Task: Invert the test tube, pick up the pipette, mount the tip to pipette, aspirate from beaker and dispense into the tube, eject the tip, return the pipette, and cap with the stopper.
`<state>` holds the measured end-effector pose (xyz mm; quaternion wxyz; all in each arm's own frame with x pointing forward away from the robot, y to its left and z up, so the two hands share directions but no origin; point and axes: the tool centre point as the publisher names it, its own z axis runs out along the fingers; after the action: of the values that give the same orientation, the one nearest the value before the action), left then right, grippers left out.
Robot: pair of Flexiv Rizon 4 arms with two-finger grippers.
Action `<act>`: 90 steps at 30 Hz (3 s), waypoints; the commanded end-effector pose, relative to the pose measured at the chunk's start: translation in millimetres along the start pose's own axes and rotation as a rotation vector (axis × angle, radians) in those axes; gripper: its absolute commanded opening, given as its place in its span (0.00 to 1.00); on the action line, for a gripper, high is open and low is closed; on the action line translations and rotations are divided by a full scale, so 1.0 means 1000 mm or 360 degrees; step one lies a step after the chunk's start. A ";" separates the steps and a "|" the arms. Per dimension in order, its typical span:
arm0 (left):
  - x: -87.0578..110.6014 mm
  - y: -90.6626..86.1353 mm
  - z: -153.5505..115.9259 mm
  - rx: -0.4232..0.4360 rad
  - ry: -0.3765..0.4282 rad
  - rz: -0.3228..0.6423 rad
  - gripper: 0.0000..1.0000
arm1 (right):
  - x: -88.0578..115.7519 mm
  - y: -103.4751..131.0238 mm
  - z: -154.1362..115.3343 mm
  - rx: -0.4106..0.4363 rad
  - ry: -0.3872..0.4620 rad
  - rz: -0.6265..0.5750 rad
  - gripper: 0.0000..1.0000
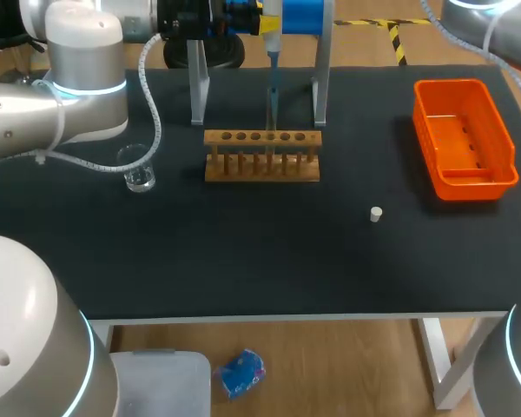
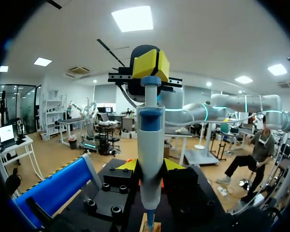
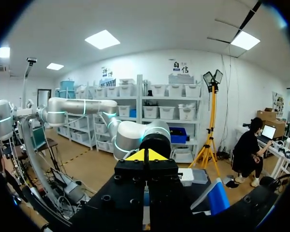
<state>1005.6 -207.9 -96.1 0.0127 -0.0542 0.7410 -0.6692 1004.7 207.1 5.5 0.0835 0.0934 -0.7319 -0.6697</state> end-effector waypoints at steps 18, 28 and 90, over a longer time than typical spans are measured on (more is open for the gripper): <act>0.000 0.000 0.001 0.0001 -0.0002 0.0002 0.00 | -0.001 -0.013 -0.001 -0.0025 0.0000 0.0034 0.00; 0.000 0.000 0.001 0.0001 -0.0002 0.0002 0.00 | 0.001 -0.020 -0.001 -0.0033 0.0001 0.0052 0.00; 0.000 0.000 0.001 0.0001 -0.0002 0.0002 0.00 | 0.009 0.014 -0.007 0.0023 0.0003 -0.0067 0.58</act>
<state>1005.8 -208.0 -96.8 0.0133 -0.0537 0.7403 -0.6700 1000.3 204.8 12.1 0.0702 0.1097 -0.7259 -0.6753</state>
